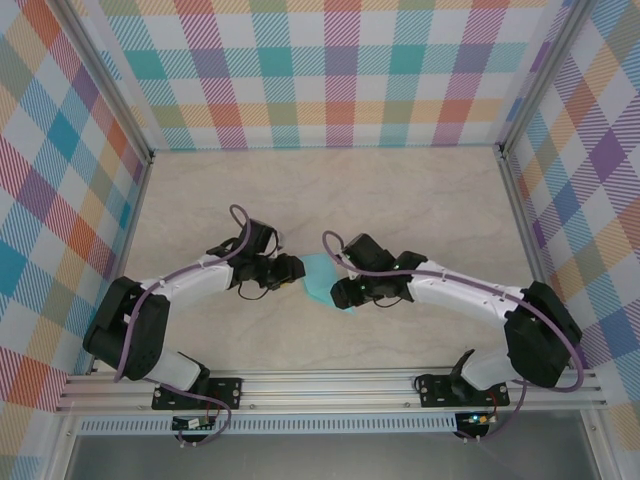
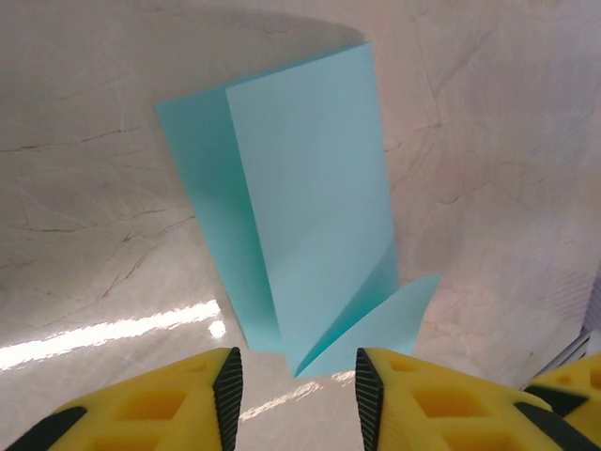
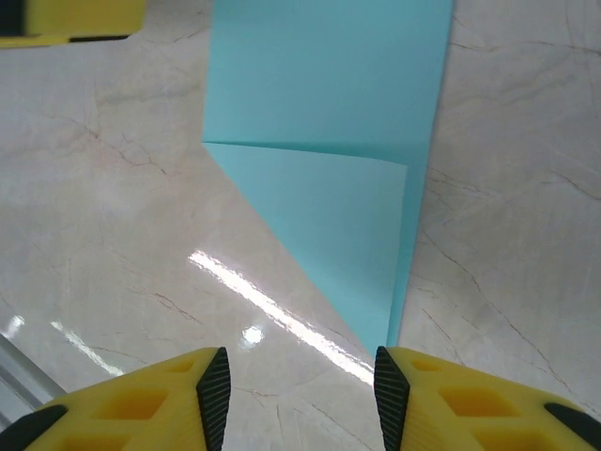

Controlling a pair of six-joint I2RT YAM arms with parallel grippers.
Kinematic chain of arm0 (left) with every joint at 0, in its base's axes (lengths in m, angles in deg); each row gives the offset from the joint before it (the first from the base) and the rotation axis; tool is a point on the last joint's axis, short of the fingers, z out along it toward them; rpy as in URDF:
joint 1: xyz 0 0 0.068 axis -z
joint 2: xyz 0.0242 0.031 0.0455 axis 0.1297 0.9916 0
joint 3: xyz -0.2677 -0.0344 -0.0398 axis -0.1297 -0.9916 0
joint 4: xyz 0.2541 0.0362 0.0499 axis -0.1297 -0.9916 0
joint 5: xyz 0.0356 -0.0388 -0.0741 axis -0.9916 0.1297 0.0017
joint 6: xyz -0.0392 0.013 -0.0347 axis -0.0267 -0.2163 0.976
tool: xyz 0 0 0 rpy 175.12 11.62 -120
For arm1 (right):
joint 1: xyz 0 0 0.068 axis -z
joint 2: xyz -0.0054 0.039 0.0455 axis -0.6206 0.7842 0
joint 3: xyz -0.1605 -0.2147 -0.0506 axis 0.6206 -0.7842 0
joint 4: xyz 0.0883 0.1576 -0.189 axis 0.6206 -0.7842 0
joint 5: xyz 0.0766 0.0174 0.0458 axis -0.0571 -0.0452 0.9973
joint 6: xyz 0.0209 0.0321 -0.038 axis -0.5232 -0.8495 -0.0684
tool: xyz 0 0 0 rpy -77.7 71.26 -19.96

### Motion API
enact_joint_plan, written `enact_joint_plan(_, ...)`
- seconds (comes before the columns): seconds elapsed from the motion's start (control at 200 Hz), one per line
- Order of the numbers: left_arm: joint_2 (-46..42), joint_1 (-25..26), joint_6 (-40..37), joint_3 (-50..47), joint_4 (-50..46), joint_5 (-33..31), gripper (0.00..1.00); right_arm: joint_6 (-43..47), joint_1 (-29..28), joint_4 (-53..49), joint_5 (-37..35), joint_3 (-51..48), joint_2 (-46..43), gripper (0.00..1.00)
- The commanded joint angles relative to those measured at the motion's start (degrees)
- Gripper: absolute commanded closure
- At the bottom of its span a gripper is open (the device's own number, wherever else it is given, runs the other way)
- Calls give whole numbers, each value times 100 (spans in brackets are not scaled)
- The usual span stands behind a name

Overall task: Fold a paper plane with a square sheet of paper (fold left side to right side)
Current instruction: Fourth fold the wing at the center of the table.

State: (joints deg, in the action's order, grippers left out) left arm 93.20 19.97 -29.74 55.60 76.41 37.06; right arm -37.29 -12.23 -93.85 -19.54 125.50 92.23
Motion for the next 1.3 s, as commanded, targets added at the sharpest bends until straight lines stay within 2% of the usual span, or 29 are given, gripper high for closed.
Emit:
enact_joint_plan(0.0,23,-55,703,-174,549,153,58,381,-399,86,-814,41,41,51)
enact_joint_plan(0.14,302,-17,784,-151,579,211,56,529,-690,432,-1213,39,331,47)
enact_joint_plan(0.365,712,-13,872,-8,795,263,54,959,-854,1193,-1499,-219,606,41)
enact_joint_plan(0.54,1086,7,942,209,922,392,59,1181,-996,1552,-1593,-399,650,36)
enact_joint_plan(0.705,1192,26,968,353,923,465,66,1246,-1128,1421,-1856,-204,937,35)
enact_joint_plan(0.94,1115,41,984,411,843,420,67,1296,-1181,1548,-2069,-206,1075,34)
enact_joint_plan(1.185,1003,69,1001,480,702,364,87,1505,-1276,1585,-2171,-148,1261,35)
enact_joint_plan(1.295,969,81,995,519,590,322,90,1541,-1337,1526,-2299,-58,1409,35)
